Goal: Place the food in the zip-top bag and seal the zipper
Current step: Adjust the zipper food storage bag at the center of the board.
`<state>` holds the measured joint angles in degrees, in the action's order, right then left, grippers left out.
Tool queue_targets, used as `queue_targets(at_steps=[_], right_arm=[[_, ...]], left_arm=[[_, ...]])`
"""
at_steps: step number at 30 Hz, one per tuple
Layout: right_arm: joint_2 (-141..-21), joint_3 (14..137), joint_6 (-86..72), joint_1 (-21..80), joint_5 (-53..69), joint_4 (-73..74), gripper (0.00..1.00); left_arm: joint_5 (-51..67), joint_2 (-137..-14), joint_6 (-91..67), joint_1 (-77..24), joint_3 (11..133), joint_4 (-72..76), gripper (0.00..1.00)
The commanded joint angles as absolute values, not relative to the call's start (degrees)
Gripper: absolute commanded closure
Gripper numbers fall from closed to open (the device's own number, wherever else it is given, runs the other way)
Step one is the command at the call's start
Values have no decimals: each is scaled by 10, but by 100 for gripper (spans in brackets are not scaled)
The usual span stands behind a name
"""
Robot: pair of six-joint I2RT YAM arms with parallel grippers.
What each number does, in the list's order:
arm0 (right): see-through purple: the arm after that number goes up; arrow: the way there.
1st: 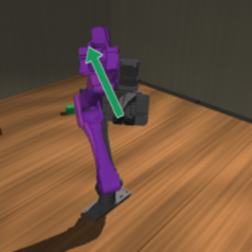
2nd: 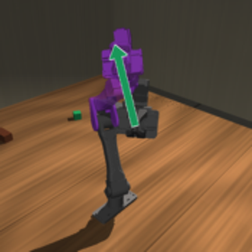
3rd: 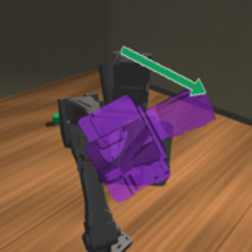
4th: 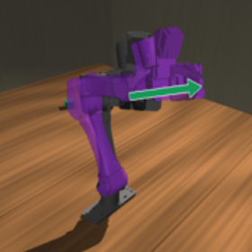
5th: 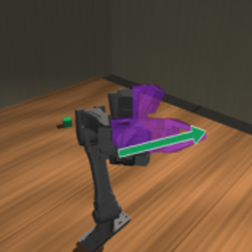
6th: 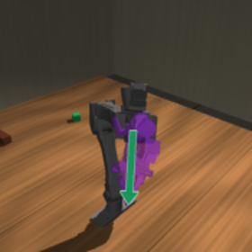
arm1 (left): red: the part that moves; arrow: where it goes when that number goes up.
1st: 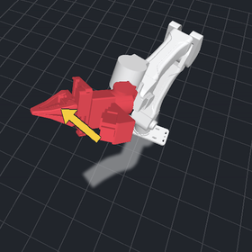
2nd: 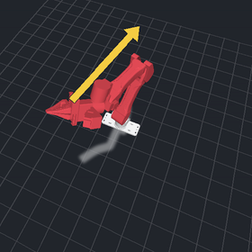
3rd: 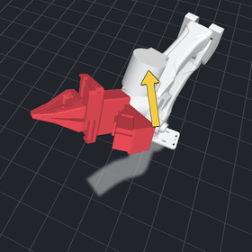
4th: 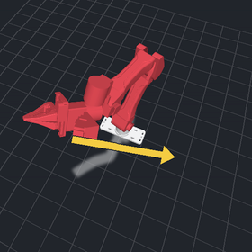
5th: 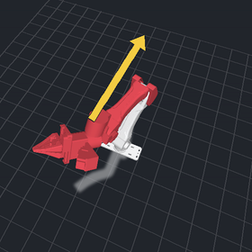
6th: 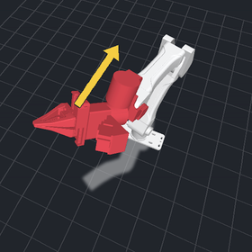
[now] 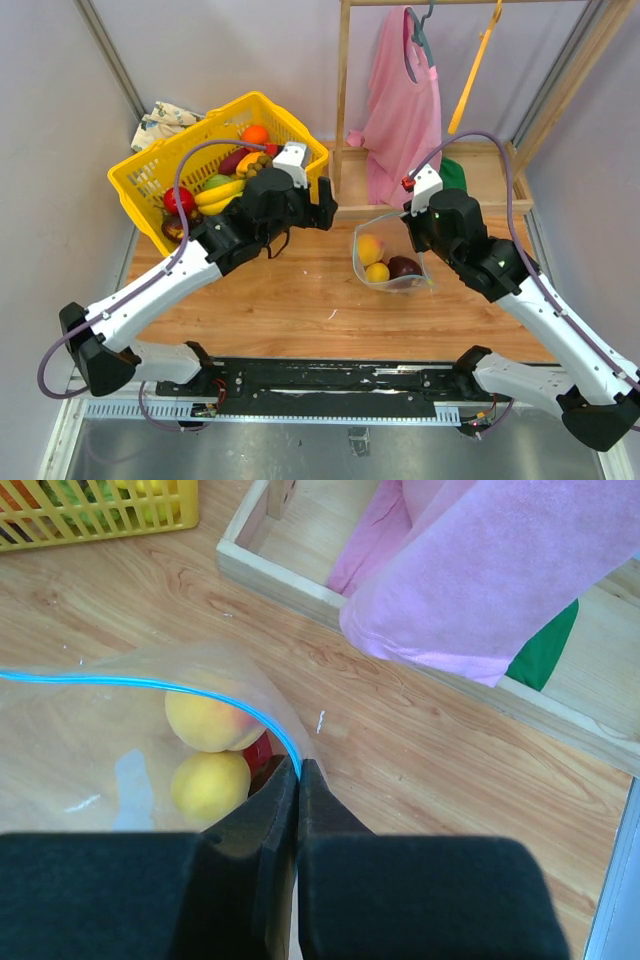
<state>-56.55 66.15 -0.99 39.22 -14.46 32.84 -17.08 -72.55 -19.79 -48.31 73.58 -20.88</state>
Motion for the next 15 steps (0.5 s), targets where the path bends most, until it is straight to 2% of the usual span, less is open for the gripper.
queue_targets(at_steps=[1,9,15], right_arm=[[-566,658,-16,386,-141,315,99],[-571,658,-13,386,-143,316,99],[-575,656,-11,386,-146,316,99]], left_arm=[[-224,-702,-154,-439,767,-236,10],[-189,-692,-150,-288,767,-254,5],[-130,-721,-138,-184,753,-245,5]])
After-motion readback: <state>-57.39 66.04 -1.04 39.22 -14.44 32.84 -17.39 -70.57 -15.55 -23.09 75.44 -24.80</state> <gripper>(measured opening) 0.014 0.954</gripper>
